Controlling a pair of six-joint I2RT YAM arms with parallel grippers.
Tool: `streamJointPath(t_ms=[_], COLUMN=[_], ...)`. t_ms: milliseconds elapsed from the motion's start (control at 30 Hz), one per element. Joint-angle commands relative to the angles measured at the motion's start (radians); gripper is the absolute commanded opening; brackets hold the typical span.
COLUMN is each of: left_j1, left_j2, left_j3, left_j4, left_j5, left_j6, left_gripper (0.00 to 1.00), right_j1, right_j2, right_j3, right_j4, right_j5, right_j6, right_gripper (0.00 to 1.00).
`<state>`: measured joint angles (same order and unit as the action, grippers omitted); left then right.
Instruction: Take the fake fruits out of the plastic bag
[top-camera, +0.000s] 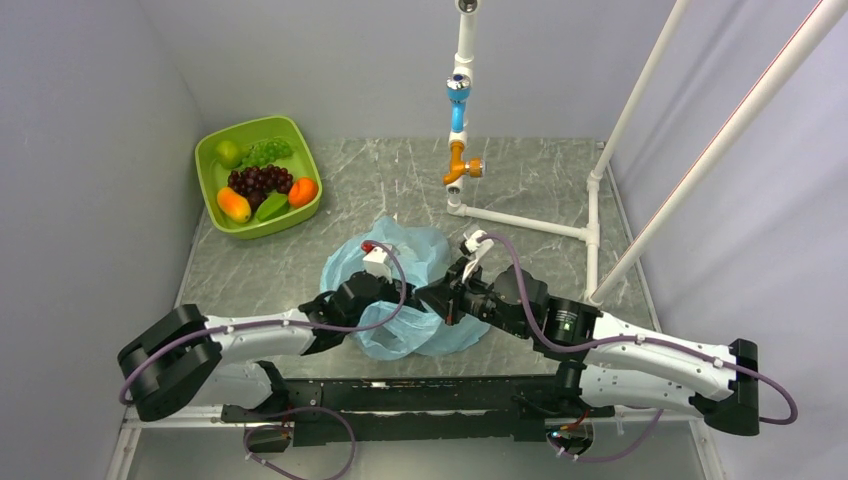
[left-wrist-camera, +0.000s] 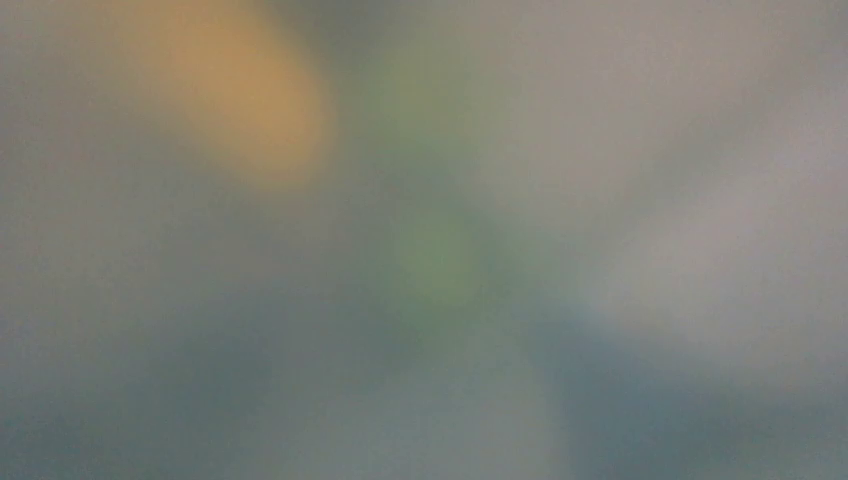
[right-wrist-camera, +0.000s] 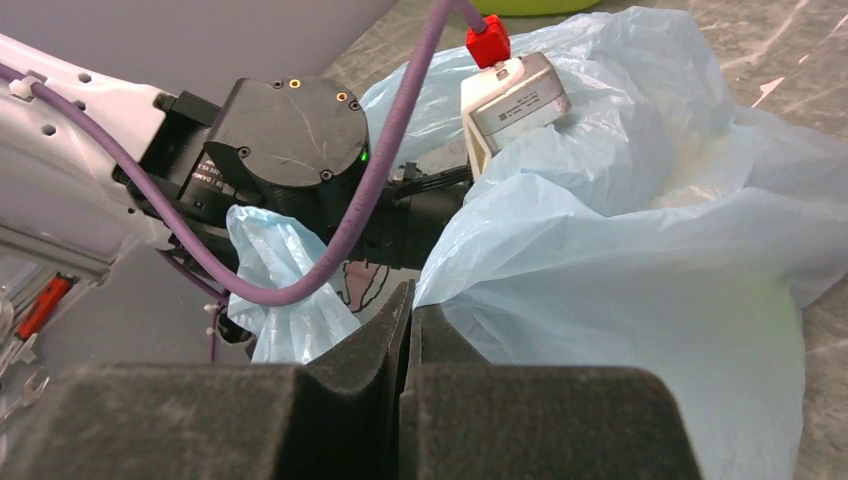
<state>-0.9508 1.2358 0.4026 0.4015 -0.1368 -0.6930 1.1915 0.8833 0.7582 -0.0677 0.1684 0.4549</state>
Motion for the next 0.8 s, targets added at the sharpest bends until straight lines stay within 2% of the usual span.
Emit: streamJointPath(t_ms=[0, 267, 500, 600, 700, 767], left_j1=[-0.002, -0.003, -0.012, -0.012, -0.011, -0.012], left_j2=[0.053, 0.196, 0.368, 0.383, 0.34, 0.296], left_j3=[0.062, 0.046, 0.138, 0.128, 0.122, 0.117], left_j4=[-0.037, 0.18, 0.128, 0.15, 0.127, 0.09], left_j5=[-0.041, 0.126, 0.118, 0.127, 0.145, 0.151], left_j6=[0.057, 0.039, 0.01, -0.003, 0.008, 0.008], left_gripper=[0.99, 0.99, 0.97, 0.87, 0.67, 0.56], right_j1=[0.0, -0.001, -0.002, -0.001, -0.001, -0.001], right_j2=[-0.042, -0.039, -0.072, -0.092, -0.121, -0.137], right_j3=[-0.022, -0.032, -0.042, -0.045, -0.058, -0.071], right_j4=[0.011, 0.002, -0.029, -0.05, -0.065, -0.07], right_j5=[0.036, 0.043, 0.066, 0.079, 0.1, 0.113], right_j6=[0.017, 0.011, 0.011, 0.011, 0.014, 0.014], right_gripper=[0.0, 0.0, 0.0, 0.0, 0.0, 0.0])
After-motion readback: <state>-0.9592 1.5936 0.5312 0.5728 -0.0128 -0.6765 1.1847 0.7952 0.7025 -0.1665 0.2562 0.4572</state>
